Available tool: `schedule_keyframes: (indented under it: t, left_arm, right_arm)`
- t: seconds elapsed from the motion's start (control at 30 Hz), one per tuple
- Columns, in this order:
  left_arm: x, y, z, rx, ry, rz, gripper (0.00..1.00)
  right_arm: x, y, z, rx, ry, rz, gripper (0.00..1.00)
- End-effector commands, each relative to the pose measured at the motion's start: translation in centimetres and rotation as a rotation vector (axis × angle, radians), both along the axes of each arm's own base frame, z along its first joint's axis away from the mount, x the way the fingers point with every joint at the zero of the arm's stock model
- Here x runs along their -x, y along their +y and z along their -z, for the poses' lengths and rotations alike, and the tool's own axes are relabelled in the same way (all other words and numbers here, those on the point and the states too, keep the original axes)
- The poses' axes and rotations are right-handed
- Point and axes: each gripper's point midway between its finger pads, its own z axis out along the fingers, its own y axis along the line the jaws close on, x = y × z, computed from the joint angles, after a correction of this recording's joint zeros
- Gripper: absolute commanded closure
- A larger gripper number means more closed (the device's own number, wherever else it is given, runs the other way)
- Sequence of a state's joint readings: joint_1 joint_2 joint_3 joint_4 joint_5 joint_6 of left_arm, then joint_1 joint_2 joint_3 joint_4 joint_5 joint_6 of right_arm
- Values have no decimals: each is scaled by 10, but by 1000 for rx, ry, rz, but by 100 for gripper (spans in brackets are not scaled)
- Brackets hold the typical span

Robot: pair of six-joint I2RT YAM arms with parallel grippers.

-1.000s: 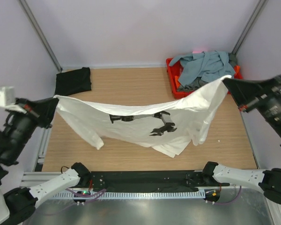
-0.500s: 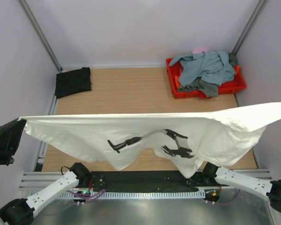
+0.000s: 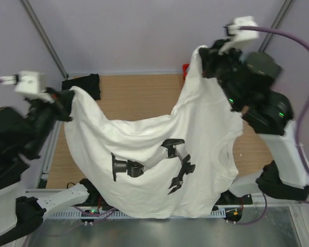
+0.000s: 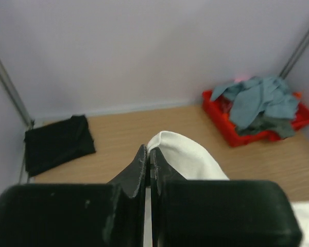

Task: Fold and stack the t-shirts
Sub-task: Flatten the tshirt out

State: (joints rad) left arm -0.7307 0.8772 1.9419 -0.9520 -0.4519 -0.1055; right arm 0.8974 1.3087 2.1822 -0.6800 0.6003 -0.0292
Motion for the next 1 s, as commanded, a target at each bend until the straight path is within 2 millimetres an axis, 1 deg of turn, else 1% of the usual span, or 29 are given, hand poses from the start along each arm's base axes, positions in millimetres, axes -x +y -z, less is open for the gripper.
schedule_keyframes:
  t: [0.0, 0.03, 0.07, 0.1, 0.13, 0.17, 0.2, 0.23, 0.27, 0.3, 0.33, 0.37, 0.4, 0.43, 0.47, 0.5, 0.53, 0.57, 0.6, 0.63, 0.67, 0.7, 0.73, 0.77, 0.83, 0.87, 0.9, 0.93, 0.97]
  left_arm:
    - [-77, -26, 101, -289, 303, -207, 100]
    - [-90, -28, 115, -321, 337, -235, 100]
    - [-105, -35, 139, -355, 400, -225, 100]
    - [-136, -18, 166, -365, 502, -302, 100]
    - [-153, -14, 188, -355, 574, -310, 100]
    - [-173, 3, 208, -319, 638, -353, 100]
    - [-186, 10, 222, -318, 685, -380, 100]
    - [-219, 25, 255, -333, 786, -441, 100]
    - [-232, 23, 270, -350, 830, -442, 100]
    - [-247, 39, 289, -351, 891, -488, 100]
    - [-277, 45, 307, -357, 939, -519, 100]
    - [-278, 65, 326, -358, 1039, -570, 96]
    - [-285, 69, 335, -324, 1077, -589, 86]
    - [-292, 71, 339, -311, 1104, -591, 74]
    - [-302, 73, 342, -314, 1116, -602, 67]
    - [-304, 76, 337, -316, 1101, -627, 62]
    - [-303, 76, 335, -318, 1092, -640, 55]
    - [-303, 74, 317, -298, 1031, -646, 49]
    - [-300, 74, 307, -289, 998, -654, 16]
    - [-294, 70, 311, -297, 1003, -643, 1]
    - [-288, 65, 290, -274, 943, -635, 0]
    - [-283, 62, 287, -263, 938, -623, 0]
    - [-274, 60, 295, -266, 964, -615, 0]
    - [-262, 58, 282, -243, 941, -603, 0]
    - [-243, 46, 302, -201, 989, -541, 0]
    - [-235, 43, 307, -180, 992, -525, 0]
    - [-223, 40, 295, -138, 949, -506, 0]
    - [-214, 29, 320, -98, 986, -456, 0]
    - [-209, 25, 326, -67, 987, -440, 0]
  right_arm:
    - [-102, 30, 91, 142, 223, 105, 99]
    - [-129, 33, 114, 136, 277, 92, 99]
    - [-172, 23, 151, 146, 356, 144, 99]
    - [-194, 28, 170, 128, 386, 143, 99]
    - [-211, 30, 185, 129, 408, 148, 99]
    - [-248, 31, 216, 133, 449, 170, 99]
    - [-264, 33, 231, 128, 472, 178, 99]
    - [-298, 32, 258, 119, 510, 209, 99]
    - [-313, 30, 268, 111, 521, 224, 99]
    - [-327, 26, 275, 96, 522, 241, 99]
    - [-341, 28, 287, 76, 530, 234, 97]
    - [-352, 27, 278, 48, 488, 222, 78]
    - [-366, 18, 299, 43, 512, 244, 55]
    - [-369, 14, 299, 26, 508, 254, 28]
    - [-373, 11, 316, 19, 528, 260, 3]
    - [-367, 3, 297, -1, 502, 265, 0]
    - [-363, 1, 295, -1, 505, 265, 0]
    - [-358, 1, 309, 14, 535, 257, 0]
    - [-347, -1, 287, 0, 509, 247, 0]
    - [-341, -1, 283, -3, 510, 239, 0]
    - [-334, 1, 297, 4, 544, 222, 0]
    - [-322, -1, 276, -12, 519, 208, 0]
    - [-315, -2, 274, -14, 525, 200, 0]
    - [-307, 0, 288, -11, 565, 188, 0]
    - [-284, -2, 270, -36, 559, 167, 0]
    - [-272, -4, 290, -29, 607, 163, 0]
    - [-263, 1, 293, -36, 619, 125, 0]
    - [-249, 1, 302, -38, 625, 112, 0]
    - [-244, 0, 308, -37, 631, 108, 0]
